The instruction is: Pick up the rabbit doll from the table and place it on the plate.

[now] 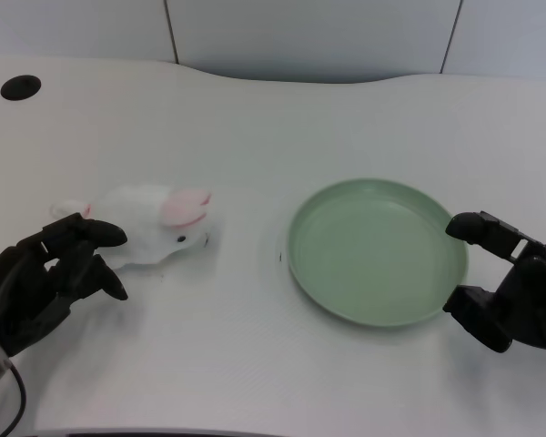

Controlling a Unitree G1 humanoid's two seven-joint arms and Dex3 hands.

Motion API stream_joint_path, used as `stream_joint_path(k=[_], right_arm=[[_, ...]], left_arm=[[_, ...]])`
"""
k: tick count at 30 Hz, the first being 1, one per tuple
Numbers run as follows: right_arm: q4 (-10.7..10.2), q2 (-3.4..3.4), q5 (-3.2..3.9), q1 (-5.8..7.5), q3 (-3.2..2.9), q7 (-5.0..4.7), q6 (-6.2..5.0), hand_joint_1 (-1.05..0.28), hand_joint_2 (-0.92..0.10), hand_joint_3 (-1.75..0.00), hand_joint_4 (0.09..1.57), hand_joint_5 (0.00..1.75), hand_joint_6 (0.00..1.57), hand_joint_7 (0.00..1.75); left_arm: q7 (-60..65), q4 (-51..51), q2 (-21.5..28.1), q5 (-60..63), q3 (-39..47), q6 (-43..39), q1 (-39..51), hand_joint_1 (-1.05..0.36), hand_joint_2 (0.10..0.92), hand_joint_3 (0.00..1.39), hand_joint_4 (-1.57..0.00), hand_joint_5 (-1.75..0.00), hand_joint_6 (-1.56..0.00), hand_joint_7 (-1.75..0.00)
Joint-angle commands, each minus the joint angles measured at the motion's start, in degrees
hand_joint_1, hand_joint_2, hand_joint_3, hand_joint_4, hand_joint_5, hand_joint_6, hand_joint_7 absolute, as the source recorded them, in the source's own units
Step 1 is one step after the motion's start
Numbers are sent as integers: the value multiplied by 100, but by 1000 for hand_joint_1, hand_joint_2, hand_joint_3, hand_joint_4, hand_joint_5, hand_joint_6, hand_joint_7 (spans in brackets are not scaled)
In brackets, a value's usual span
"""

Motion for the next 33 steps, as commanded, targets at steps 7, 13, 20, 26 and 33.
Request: stream_joint_path(k=[7, 13, 20, 26, 33], right_arm=[[2, -101, -13, -2, 1, 15, 32, -680, -921, -142, 866, 1714, 800, 1120], [2, -102, -7, -1, 8, 14, 33, -679, -921, -142, 866, 1714, 807, 1106], [2, -102, -5, -1, 11, 14, 33, -679, -921, -142, 866, 1714, 813, 1095], [-6, -107, -5, 15, 6, -31, 17, -698, -921, -123, 869, 1729, 823, 1129], [13, -119, 16, -6, -3, 33, 120, -674, -921, -104, 869, 1697, 810, 1090]], left_arm=[[42, 14, 103, 41, 5, -9, -5, -731, 921, 351, -482, -1746, -637, -1031], [42, 14, 103, 41, 5, -9, -5, -731, 921, 351, -485, -1746, -639, -1028], [42, 14, 103, 41, 5, -9, -5, -731, 921, 351, -485, -1746, -640, -1025], [-21, 10, 100, 25, 14, -35, 1, -730, 921, 352, -488, -1746, -634, -1020], [158, -200, -168, -194, 172, -90, 60, -734, 921, 361, -491, -1729, -603, -1013]])
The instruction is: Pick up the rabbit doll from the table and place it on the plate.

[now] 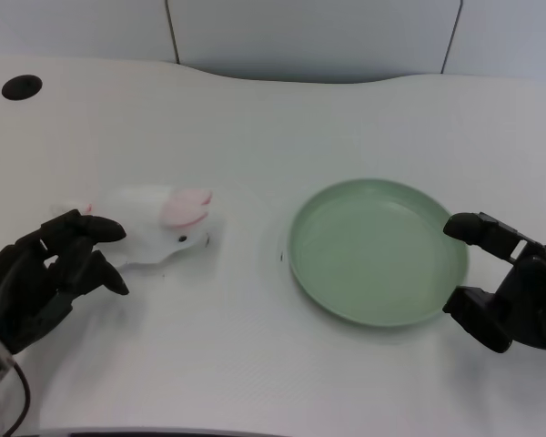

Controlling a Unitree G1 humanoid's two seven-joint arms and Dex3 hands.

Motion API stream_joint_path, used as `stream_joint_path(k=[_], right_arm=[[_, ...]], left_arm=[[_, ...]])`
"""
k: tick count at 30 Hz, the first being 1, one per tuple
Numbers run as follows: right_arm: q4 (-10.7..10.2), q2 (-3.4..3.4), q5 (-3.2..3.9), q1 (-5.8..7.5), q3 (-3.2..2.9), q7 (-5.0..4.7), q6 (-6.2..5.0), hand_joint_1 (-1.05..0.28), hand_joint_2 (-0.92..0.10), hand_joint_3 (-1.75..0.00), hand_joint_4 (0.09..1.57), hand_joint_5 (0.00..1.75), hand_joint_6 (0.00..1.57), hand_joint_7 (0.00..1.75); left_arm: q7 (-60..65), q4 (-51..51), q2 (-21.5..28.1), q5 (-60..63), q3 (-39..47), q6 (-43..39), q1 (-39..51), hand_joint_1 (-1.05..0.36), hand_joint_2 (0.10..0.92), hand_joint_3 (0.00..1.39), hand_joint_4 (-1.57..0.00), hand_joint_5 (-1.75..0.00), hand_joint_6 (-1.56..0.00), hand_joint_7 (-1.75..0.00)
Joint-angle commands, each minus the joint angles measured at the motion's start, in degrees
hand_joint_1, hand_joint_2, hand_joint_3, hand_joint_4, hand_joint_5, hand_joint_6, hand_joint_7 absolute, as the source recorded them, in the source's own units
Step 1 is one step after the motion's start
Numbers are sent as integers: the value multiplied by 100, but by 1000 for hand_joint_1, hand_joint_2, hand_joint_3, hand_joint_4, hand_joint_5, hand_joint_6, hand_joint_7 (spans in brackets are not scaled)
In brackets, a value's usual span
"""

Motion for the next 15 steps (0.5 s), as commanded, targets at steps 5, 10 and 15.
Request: stream_joint_path(k=[5, 10, 15], right_arm=[[9, -107, 10, -5, -39, 50, 60, -672, -921, -104, 870, 1690, 813, 1076], [7, -107, 10, -5, -39, 50, 63, -672, -921, -104, 870, 1689, 816, 1071], [7, -107, 10, -5, -39, 50, 63, -672, -921, -104, 871, 1688, 818, 1067]], left_arm=[[104, -157, -76, -74, 97, -65, 74, -731, 921, 370, -493, -1723, -603, -1004], [109, -170, -79, -67, 103, -59, 78, -731, 921, 370, -495, -1721, -606, -999], [108, -171, -82, -58, 113, -58, 78, -731, 921, 370, -496, -1719, -608, -995]])
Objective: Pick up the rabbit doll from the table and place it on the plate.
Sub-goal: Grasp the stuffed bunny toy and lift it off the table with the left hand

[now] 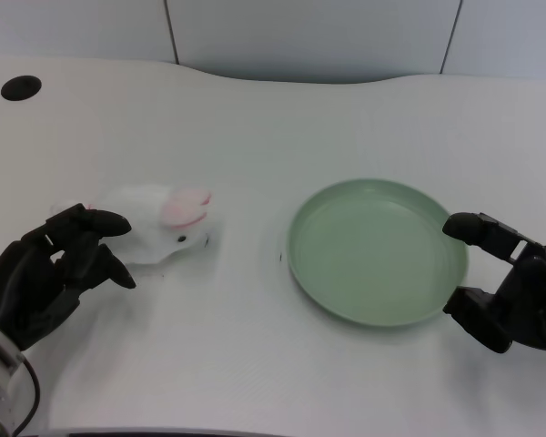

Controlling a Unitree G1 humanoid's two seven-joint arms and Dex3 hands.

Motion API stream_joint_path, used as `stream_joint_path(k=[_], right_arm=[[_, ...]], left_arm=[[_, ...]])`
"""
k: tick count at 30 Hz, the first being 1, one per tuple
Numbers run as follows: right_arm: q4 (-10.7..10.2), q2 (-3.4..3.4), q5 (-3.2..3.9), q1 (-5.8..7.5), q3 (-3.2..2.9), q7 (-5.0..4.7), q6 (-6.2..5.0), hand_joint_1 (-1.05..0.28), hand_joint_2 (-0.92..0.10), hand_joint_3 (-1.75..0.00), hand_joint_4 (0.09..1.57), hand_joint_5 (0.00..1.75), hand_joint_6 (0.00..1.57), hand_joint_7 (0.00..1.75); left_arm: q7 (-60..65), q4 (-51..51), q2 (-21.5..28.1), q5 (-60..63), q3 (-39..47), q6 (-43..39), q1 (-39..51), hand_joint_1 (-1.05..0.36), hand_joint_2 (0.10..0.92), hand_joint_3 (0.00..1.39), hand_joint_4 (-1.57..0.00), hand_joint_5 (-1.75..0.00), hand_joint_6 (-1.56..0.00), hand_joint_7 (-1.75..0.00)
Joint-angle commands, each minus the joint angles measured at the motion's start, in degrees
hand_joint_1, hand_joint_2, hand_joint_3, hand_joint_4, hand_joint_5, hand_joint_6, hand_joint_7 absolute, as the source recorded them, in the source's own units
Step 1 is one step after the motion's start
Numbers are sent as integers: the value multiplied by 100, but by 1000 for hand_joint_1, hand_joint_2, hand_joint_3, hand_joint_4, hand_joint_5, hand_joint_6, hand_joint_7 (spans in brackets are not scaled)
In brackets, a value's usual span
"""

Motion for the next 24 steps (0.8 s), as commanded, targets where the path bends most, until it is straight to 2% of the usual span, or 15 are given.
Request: stream_joint_path(k=[1, 2, 3, 4, 5, 6, 9, 12, 17, 24], right_arm=[[-9, -86, 16, 4, -44, 31, -38, -672, -921, -104, 871, 1688, 818, 1066], [-23, -83, 16, 7, -41, 32, -47, -683, -921, -112, 868, 1705, 816, 1069], [-32, -82, 16, 8, -37, 32, -50, -683, -921, -108, 864, 1708, 822, 1088], [-37, -83, 16, 8, -34, 33, -47, -684, -921, -107, 863, 1709, 823, 1096], [-38, -85, 15, 7, -31, 34, -40, -684, -921, -106, 863, 1708, 823, 1103], [-38, -85, 16, 8, -30, 33, -40, -684, -921, -106, 864, 1708, 823, 1106], [-17, -81, 13, -7, -26, 25, -2, -692, -921, -102, 869, 1707, 816, 1102], [-13, -74, 35, -2, -47, 0, 21, -696, -921, -74, 869, 1693, 824, 1068], [-13, -74, 39, -2, -48, -3, 24, -696, -921, -67, 870, 1688, 831, 1050], [-14, -74, 39, -1, -48, -3, 24, -696, -921, -66, 871, 1687, 837, 1038]], left_arm=[[174, -604, -19, 235, -176, -881, 71, -731, 921, 370, -496, -1719, -609, -994], [509, -980, 27, 746, -449, -1790, -37, -739, 921, 337, -453, -1282, -524, -743], [773, -1222, 67, 1119, -653, -2439, -116, -741, 921, 265, -448, -762, -512, -375], [969, -1331, 103, 1361, -786, -2823, -167, -741, 921, 240, -456, -566, -517, -234], [1093, -1306, 134, 1470, -845, -2940, -192, -742, 921, 225, -462, -442, -520, -145], [1170, -1287, 142, 1507, -880, -2996, -188, -742, 921, 220, -465, -398, -522, -113], [2448, -970, 489, 2704, -1299, -3655, -590, -770, 921, 252, -425, -298, -494, -51], [3351, -734, 691, 3398, -1650, -3843, -843, -764, 921, 252, -393, -243, -462, -21], [3989, -490, 815, 3663, -1992, -3981, -958, -763, 921, 250, -393, -216, -456, -13], [4273, -377, 894, 3657, -2256, -4038, -1006, -763, 921, 250, -405, -193, -457, -10]])
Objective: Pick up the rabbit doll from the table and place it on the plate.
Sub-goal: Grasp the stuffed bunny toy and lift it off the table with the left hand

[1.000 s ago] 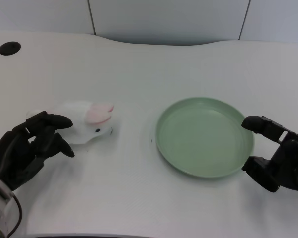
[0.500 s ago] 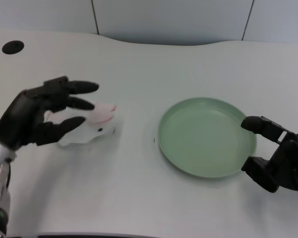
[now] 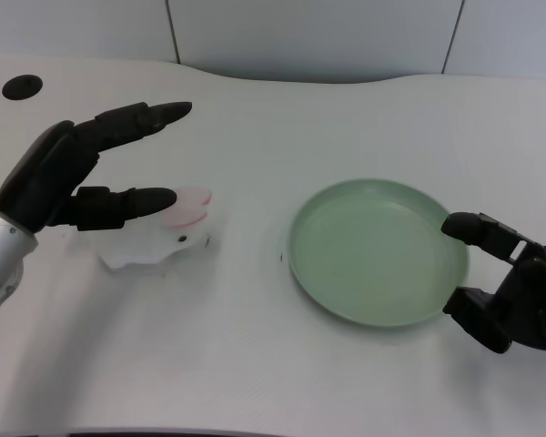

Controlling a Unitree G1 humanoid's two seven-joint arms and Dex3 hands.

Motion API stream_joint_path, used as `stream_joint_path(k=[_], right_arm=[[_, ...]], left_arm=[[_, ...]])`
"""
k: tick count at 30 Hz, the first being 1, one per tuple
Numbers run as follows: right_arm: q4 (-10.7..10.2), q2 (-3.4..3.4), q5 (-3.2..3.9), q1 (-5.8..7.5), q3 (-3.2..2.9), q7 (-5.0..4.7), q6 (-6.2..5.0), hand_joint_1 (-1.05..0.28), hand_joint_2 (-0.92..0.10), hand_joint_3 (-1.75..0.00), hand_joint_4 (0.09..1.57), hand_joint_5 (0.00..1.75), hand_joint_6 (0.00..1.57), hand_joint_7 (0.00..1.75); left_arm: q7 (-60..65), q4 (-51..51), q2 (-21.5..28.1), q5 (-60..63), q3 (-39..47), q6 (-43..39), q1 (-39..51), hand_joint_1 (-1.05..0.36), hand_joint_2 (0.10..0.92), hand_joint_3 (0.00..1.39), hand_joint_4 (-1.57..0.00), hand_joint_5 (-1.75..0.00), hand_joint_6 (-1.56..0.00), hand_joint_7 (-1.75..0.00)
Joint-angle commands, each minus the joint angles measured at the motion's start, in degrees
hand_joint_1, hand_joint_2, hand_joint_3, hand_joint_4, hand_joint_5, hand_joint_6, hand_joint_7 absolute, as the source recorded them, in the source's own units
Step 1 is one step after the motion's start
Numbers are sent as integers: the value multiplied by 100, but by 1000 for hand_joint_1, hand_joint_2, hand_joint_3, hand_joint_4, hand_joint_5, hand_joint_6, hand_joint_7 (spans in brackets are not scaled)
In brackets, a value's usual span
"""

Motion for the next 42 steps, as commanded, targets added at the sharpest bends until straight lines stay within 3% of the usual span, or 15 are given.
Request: stream_joint_path(k=[1, 4, 5, 6, 8, 13, 17, 19, 20, 25, 29, 35, 37, 39, 42], right_arm=[[-12, -76, 30, -4, -56, -3, 18, -696, -921, -66, 871, 1687, 838, 1037], [-12, -76, 30, -4, -56, -4, 18, -696, -921, -66, 871, 1686, 840, 1034], [-20, -79, 25, 4, -53, -2, -18, -696, -921, -66, 871, 1686, 840, 1033], [-27, -79, 19, 8, -47, 9, -39, -693, -921, -77, 873, 1686, 839, 1033], [-37, -73, 18, 17, -45, 17, -80, -696, -921, -79, 875, 1693, 840, 1037], [-38, -67, 4, 21, -32, 30, -178, -696, -921, -104, 850, 1739, 805, 1145], [-16, -65, 31, 28, -52, 9, -78, -690, -921, -102, 854, 1713, 789, 1161], [-20, -61, 35, 28, -53, 33, -81, -691, -921, -106, 862, 1695, 786, 1146], [-25, -60, 29, 24, -47, 53, -104, -695, -921, -110, 859, 1688, 783, 1140], [-56, -47, 26, 37, -50, -51, -149, -708, -921, -97, 884, 1692, 805, 1160], [-36, -62, 25, 20, -43, 15, -115, -698, -921, -102, 867, 1713, 792, 1099], [-36, -40, 33, 30, -56, 91, -312, -689, -921, -149, 860, 1724, 800, 1147], [-19, -55, 50, 30, -63, 108, -209, -676, -921, -131, 857, 1722, 782, 1128], [-33, -70, 16, 25, -22, 145, -208, -684, -921, -129, 865, 1720, 795, 1133], [-65, -49, 20, 35, -29, 146, -315, -714, -921, -134, 880, 1717, 819, 1158]], left_arm=[[154, 81, 132, 0, -98, -70, -52, -763, 921, 250, -406, -191, -457, -10], [196, 93, 147, -17, -153, -75, -58, -763, 921, 250, -411, -183, -458, -9], [688, 238, 214, 530, -487, 361, -284, -763, 921, 250, -412, -180, -458, -8], [1129, 487, 241, 1043, -864, 971, -518, -891, 921, 276, -264, -95, -322, -3], [1726, 838, 249, 1653, -1344, 1719, -804, -1007, 921, 312, -159, -34, -212, -1], [2170, 1255, 76, 1936, -1757, 2459, -979, -1047, 921, 324, -131, -16, -166, 0], [2304, 1427, -69, 2137, -2080, 3027, -1068, -1048, 921, 340, -139, -18, -153, 0], [2281, 1473, -124, 2196, -2199, 3245, -1109, -1048, 921, 347, -137, -16, -145, 0], [2263, 1490, -146, 2216, -2248, 3331, -1126, -1048, 921, 347, -137, -15, -144, 0], [2184, 1541, -236, 2241, -2379, 3555, -1175, -1048, 921, 342, -153, -21, -147, -2], [2059, 1564, -374, 2202, -2414, 3637, -1212, -1048, 921, 343, -162, -23, -152, -4], [1901, 1587, -595, 2172, -2419, 3726, -1216, -1048, 921, 301, -176, -24, -170, -8], [1807, 1602, -675, 2184, -2439, 3786, -1198, -1048, 921, 276, -168, -17, -163, -3], [1712, 1627, -788, 2283, -2553, 3963, -1199, -1048, 921, 259, -165, -14, -161, -2], [1722, 1652, -910, 2440, -2746, 4205, -1221, -1048, 921, 200, -201, -26, -186, -10]])
